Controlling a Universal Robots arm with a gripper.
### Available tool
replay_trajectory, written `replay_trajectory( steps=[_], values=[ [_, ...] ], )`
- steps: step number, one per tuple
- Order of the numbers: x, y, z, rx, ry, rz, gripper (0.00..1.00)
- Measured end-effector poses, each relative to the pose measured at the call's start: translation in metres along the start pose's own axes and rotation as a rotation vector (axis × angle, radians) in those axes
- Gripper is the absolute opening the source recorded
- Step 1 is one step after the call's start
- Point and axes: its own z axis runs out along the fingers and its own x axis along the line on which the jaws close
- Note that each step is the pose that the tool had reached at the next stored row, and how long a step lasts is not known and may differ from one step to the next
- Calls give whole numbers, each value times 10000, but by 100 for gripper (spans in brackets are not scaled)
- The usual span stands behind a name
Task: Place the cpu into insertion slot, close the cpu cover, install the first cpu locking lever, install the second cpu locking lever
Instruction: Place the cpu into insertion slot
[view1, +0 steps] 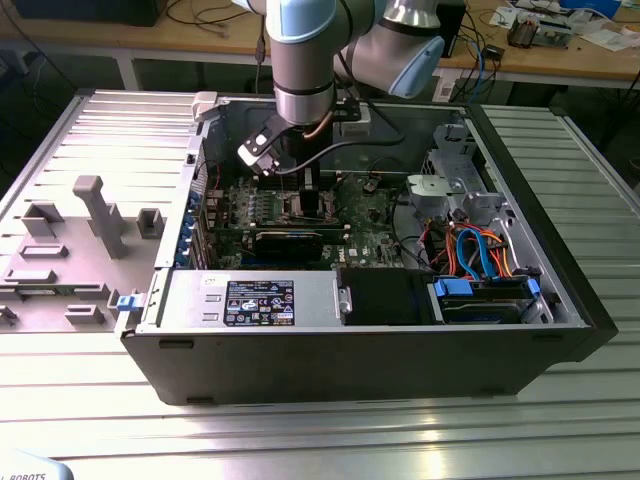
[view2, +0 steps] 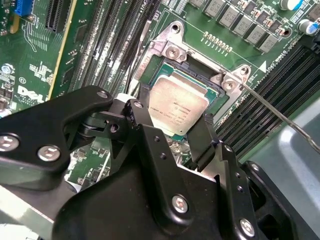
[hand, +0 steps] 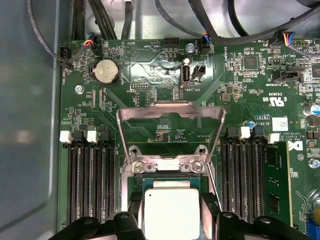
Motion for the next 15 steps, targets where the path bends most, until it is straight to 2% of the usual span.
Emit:
replay_trajectory(
  steps=[9, 11, 12, 15],
  values=[
    [2, 0, 15, -6, 14, 1, 54],
    [3, 0, 17, -7, 11, 1, 55],
    [2, -1, 16, -4, 8, 1, 62],
    [1, -1, 15, -2, 4, 0, 62]
  ],
)
